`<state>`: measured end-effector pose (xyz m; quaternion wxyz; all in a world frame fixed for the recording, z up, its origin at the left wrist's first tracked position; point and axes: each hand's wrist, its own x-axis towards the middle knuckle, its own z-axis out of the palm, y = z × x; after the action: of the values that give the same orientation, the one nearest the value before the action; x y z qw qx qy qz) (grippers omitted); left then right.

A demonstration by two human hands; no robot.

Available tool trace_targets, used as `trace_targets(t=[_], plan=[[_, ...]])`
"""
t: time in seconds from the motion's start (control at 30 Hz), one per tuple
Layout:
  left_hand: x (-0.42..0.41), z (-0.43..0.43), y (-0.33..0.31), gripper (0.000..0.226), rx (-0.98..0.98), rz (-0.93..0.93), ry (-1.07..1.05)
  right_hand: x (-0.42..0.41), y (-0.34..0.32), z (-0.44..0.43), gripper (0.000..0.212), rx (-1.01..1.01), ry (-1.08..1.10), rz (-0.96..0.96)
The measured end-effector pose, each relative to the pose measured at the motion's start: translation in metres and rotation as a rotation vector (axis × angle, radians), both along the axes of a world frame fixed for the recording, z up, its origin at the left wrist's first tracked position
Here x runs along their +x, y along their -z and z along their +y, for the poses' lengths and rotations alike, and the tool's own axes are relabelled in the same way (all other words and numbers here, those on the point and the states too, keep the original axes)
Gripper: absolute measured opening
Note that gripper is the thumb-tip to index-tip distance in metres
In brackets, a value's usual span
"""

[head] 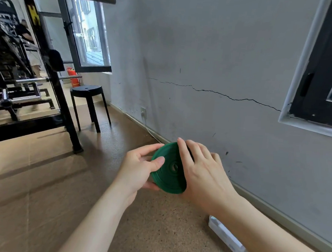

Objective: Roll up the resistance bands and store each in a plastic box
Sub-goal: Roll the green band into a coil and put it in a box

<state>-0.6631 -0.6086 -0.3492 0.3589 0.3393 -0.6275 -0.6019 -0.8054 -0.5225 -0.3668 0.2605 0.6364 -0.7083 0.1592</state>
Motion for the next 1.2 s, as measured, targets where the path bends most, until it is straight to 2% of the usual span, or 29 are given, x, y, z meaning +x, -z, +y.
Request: trace_targets(t=[0.13,0.2,0.3,0.4,0.47,0.53,0.7,0.77,0.83,0.93,1.07,1.2], plan=[[-0.002,0.005,-0.003,0.029,-0.111,-0.092,0.127,-0.005,-0.004,0.005,0.126,0.071,0.030,-0.018],[-0.009,0.008,-0.002,0.034,-0.147,-0.115,0.162,-0.007,-0.013,0.012,0.132,0.172,0.015,-0.034],[-0.029,0.014,0.008,0.037,-0.092,-0.129,0.197,-0.025,-0.021,0.029,0.123,0.370,0.040,-0.027],[-0.064,0.022,0.026,0.035,-0.087,-0.185,0.248,-0.055,-0.008,0.045,0.099,0.400,0.074,-0.074],[-0.092,0.029,0.042,0.035,-0.058,-0.226,0.310,-0.078,0.011,0.055,0.086,0.415,0.106,-0.199],[-0.118,0.038,0.066,0.036,-0.021,-0.296,0.394,-0.103,0.038,0.069,0.084,0.462,0.135,-0.337],[-0.174,0.055,0.152,0.032,-0.010,-0.462,0.597,-0.151,0.123,0.105,0.107,0.546,0.218,-0.609],[-0.193,0.057,0.189,0.043,0.034,-0.536,0.651,-0.165,0.162,0.113,0.113,0.575,0.268,-0.677],[-0.211,0.055,0.226,0.057,0.080,-0.633,0.662,-0.180,0.199,0.119,0.114,0.602,0.322,-0.773],[-0.234,0.044,0.278,0.055,-0.042,-0.800,0.648,-0.202,0.251,0.125,0.111,0.597,0.413,-1.000],[-0.261,0.012,0.340,0.061,-0.241,-1.026,0.610,-0.229,0.313,0.124,0.115,0.380,0.542,-1.454],[-0.294,-0.030,0.393,0.071,-0.336,-1.126,0.540,-0.245,0.350,0.103,0.098,0.130,0.600,-1.848]])
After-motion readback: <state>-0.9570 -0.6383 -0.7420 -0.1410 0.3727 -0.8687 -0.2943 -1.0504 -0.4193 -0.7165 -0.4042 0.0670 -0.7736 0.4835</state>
